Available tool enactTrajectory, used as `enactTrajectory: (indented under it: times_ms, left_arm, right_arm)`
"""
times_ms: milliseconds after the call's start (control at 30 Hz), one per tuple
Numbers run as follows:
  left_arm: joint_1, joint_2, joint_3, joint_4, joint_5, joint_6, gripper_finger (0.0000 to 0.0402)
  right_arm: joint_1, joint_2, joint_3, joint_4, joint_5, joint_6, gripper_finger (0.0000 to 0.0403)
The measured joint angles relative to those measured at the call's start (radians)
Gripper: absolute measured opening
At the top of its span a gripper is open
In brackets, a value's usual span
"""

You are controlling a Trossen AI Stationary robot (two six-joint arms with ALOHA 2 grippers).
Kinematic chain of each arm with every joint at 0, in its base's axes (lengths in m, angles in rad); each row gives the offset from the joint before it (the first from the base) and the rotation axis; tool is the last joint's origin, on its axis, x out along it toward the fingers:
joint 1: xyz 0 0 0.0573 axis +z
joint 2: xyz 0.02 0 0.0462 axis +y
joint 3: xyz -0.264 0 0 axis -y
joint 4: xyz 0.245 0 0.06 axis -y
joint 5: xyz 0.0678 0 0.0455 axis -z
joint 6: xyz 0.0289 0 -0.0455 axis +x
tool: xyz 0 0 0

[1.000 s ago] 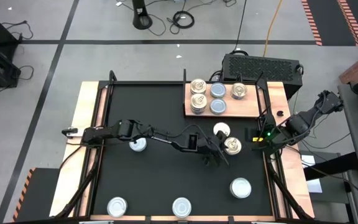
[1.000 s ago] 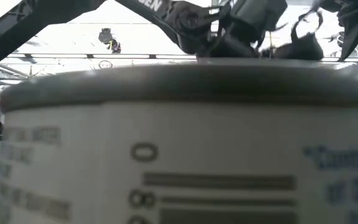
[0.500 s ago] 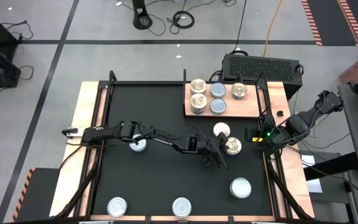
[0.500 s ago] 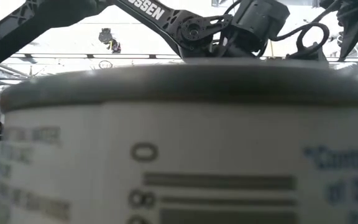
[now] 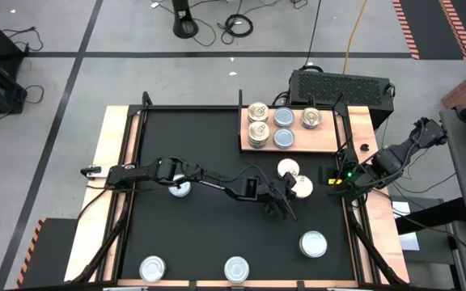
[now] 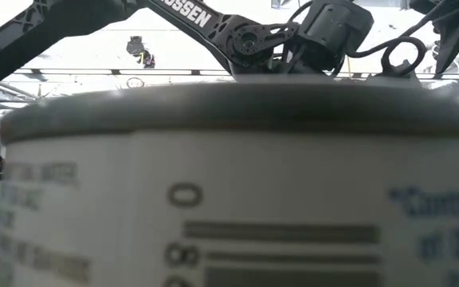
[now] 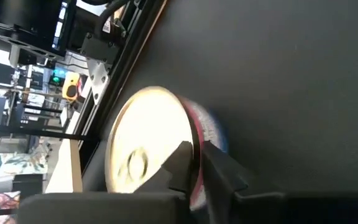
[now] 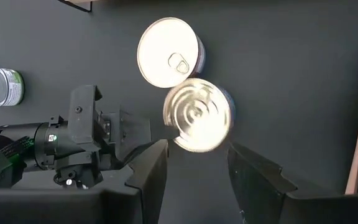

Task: Stack canned seafood by type on shelf
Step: Put the blue pink tuna can on the shelf aligned with the other blue pink tuna can

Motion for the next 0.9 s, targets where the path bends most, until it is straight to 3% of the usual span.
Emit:
enactTrajectory:
  times_ms: [100,700,900]
  left_arm:
    - [-0.002,0.002,0.016,-0.017,0.000,-0.013,0.0008]
    - [-0.025,0.009,0.234,-0.183,-0.029,-0.015,0.0001]
    - [-0.007,0.008,0.251,-0.175,-0.057,-0.036,0.0000]
  right_arm:
    - [0.000,0.000,0.000,0.000,0.000,-0.004,0.0160]
    - [0.000,0.000,0.000,-0.029,0.005,-0.039,0.0160]
    - [0.000,0.000,0.000,-0.026,0.076,-0.031,0.0160]
